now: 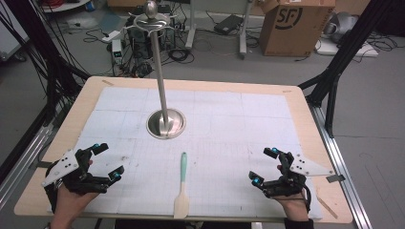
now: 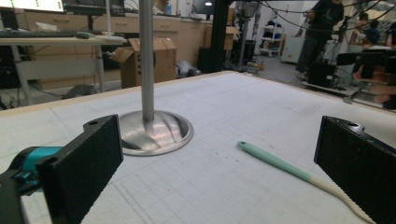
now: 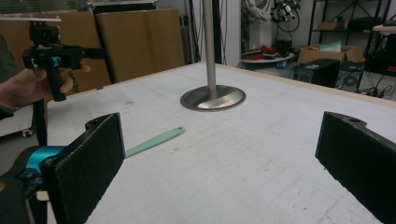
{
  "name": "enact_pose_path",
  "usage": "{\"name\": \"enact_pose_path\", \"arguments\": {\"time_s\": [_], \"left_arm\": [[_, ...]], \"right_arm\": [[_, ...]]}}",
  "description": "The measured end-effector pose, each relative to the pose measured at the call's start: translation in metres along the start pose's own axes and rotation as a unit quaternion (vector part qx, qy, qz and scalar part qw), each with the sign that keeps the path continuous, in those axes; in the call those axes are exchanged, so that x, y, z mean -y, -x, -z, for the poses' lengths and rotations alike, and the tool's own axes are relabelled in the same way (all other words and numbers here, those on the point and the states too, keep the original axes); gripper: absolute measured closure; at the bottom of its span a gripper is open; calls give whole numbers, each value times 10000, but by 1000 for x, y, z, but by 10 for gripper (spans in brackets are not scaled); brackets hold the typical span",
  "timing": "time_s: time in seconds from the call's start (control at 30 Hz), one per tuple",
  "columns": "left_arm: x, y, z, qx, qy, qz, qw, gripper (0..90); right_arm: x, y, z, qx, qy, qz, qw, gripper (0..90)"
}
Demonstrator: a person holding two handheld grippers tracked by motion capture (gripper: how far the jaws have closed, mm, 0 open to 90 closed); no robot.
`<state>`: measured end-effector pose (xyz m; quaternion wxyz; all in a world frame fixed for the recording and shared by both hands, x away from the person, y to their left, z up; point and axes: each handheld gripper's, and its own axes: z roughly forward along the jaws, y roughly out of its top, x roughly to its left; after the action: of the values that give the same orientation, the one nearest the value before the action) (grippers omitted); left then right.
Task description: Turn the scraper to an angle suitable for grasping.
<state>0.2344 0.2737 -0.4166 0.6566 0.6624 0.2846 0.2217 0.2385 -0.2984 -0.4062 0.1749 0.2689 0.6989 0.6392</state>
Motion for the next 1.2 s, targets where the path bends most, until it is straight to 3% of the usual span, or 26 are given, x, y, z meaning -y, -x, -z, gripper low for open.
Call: {"name": "enact_pose_path", "arguments": {"time_s": [0.37,0.43,0.53,0.6,0.73,0.97,1.1,1.2], "left_arm": [[2,7,-8,239,-20,-46,9997,38],[2,9,-10,376,-13,-86,9993,153],[3,12,-14,512,-56,-86,9986,230],[2,14,-15,559,-67,-109,9984,377],[3,19,-18,578,-195,-183,9980,514],[5,32,-26,479,-579,-332,9966,845],[5,38,-30,511,-740,-330,9954,896],[5,39,-34,605,-813,-204,9946,896]], "right_arm": [[1,1,-1,-16,-23,-3,10000,3],[2,0,-1,-30,-44,-28,10000,3],[2,-1,-2,-50,-68,-45,10000,3],[2,-1,-2,-75,-57,11,10000,3],[4,-1,-4,-118,-77,-12,9999,3],[5,-1,-6,-113,-108,4,9999,3],[5,-3,-8,-152,-138,-9,9998,3],[5,-3,-9,-144,-128,-17,9998,3]]}}
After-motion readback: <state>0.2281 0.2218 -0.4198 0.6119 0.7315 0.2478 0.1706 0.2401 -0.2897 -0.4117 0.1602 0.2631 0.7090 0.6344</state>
